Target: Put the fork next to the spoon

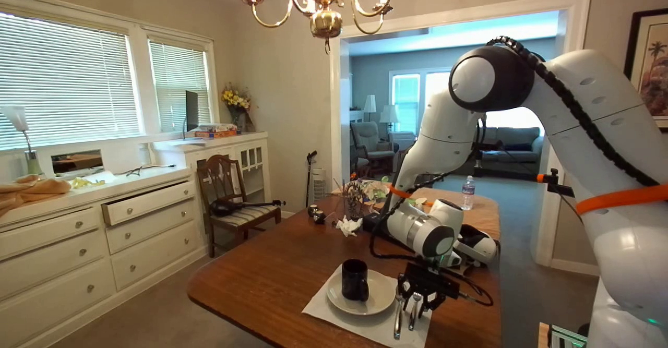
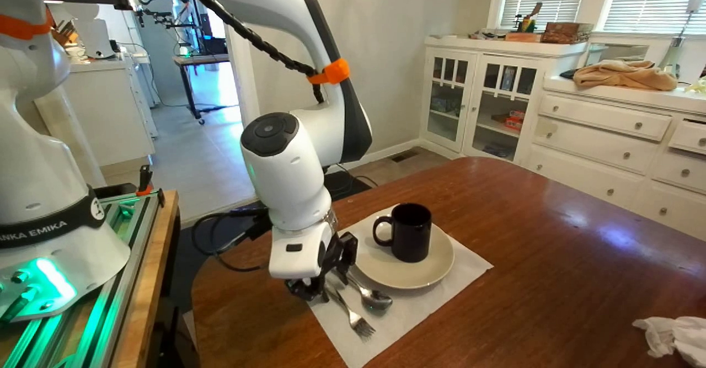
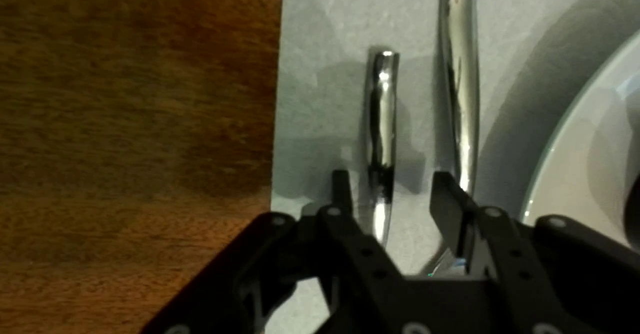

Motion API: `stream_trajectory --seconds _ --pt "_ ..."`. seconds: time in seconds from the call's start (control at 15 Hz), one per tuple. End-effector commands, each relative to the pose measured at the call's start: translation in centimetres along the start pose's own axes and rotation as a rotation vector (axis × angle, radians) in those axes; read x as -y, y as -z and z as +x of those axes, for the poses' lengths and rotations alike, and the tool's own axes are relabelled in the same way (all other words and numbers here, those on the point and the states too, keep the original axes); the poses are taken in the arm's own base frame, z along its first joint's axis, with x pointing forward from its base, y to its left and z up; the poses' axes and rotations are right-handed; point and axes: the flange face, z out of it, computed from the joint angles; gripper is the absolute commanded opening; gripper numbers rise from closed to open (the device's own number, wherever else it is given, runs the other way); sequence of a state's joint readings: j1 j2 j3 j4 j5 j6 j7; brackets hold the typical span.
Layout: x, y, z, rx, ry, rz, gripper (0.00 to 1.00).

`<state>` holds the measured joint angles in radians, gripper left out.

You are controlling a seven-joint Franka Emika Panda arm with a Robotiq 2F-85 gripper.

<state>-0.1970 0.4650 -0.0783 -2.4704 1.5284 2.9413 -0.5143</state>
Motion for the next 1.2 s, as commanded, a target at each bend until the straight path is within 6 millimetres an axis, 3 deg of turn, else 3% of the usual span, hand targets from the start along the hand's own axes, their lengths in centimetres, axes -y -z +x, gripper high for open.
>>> stream_trajectory --seconds 0.0,0.2,0.73,0.8,1.13 --pt "-0.4 1.6 -0.9 -0.061 0.089 -0.027 0.77" --pt "-0.8 4.0 -1.5 -0.116 0.165 -0.056 0.99" --pt "-2.7 9.4 -5.7 -0.13 0.441 -0.088 1.0" --pt "-0.7 8.4 -4.2 -0.144 0.492 -0.085 1.0" --pt "1.6 10.1 -3.4 -0.17 0.764 -0.062 1.0"
